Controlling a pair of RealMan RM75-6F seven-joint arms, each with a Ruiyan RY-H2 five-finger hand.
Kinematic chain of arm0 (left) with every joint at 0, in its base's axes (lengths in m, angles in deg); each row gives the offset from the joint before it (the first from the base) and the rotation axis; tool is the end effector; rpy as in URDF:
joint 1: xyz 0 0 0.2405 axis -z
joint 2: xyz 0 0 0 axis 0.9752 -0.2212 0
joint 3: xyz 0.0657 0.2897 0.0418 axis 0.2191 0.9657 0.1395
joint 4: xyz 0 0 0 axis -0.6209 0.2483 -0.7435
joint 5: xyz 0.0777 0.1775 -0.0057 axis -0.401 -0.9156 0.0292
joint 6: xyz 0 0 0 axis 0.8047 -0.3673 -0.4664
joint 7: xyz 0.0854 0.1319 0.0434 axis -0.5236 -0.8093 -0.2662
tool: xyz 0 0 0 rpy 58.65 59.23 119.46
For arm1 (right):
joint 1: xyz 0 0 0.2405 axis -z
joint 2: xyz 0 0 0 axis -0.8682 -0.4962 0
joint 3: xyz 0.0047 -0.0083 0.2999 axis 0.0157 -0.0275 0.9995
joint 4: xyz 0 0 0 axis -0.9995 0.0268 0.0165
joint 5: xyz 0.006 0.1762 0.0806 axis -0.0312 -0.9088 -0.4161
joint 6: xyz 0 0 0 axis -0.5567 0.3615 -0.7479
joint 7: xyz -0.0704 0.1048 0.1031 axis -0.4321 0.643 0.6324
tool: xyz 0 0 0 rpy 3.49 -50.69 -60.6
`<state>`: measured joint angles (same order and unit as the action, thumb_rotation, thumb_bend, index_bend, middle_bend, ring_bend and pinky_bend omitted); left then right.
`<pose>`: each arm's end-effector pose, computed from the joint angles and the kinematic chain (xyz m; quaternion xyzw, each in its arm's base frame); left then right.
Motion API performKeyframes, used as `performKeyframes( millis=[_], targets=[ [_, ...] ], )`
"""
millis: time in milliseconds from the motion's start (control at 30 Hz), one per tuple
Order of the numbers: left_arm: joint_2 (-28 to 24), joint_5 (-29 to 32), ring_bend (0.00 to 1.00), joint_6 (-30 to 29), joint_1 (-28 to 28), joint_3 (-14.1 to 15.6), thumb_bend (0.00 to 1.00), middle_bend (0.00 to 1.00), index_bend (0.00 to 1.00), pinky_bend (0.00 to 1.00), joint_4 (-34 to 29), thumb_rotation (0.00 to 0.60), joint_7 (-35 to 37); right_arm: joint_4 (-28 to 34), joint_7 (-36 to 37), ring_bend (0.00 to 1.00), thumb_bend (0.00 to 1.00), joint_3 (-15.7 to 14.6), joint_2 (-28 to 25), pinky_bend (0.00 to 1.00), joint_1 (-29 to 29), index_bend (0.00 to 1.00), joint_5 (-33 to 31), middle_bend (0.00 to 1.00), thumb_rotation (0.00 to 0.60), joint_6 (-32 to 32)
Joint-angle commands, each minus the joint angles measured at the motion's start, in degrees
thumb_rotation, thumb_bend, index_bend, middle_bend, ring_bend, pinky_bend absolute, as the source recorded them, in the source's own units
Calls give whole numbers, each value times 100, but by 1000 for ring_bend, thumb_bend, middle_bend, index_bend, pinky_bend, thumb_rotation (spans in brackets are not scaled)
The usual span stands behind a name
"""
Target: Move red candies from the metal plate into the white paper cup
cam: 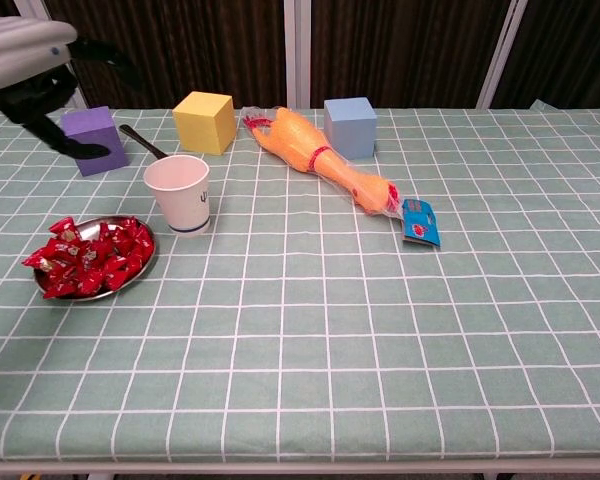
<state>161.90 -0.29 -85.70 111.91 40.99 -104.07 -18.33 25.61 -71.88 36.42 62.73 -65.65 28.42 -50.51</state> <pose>-0.2062 0.3596 0.0659 -0.7224 -0.3088 -0.4128 0.4608 -0.3435 -0.2130 0.2176 0.5934 -0.3683 0.3834 0.6043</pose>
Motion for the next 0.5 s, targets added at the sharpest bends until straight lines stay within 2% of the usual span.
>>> performKeyframes(
  millis=[33,167,233,500],
  targets=[
    [-317,-569,822,-324,-386,518,229,364,392,1000,-266,600,64,-13,25,112,147,-18,12,308,-3,118,46,142,600,-18],
    [-303,-941,822,-309,-527,896,229,368,393,1000,-227,600,44,-19,30,112,146,-29,10,308,4,118,42,141,600,-14],
    [-190,-970,822,-148,-515,987,231,368,392,1000,-131,600,-6,-9,32,112,146,-32,7,308,0,118,53,141,600,-11],
    [327,-461,823,602,-372,957,234,367,362,1000,246,600,-356,10,20,112,146,-41,-21,310,11,118,57,141,600,-25]
  ],
)
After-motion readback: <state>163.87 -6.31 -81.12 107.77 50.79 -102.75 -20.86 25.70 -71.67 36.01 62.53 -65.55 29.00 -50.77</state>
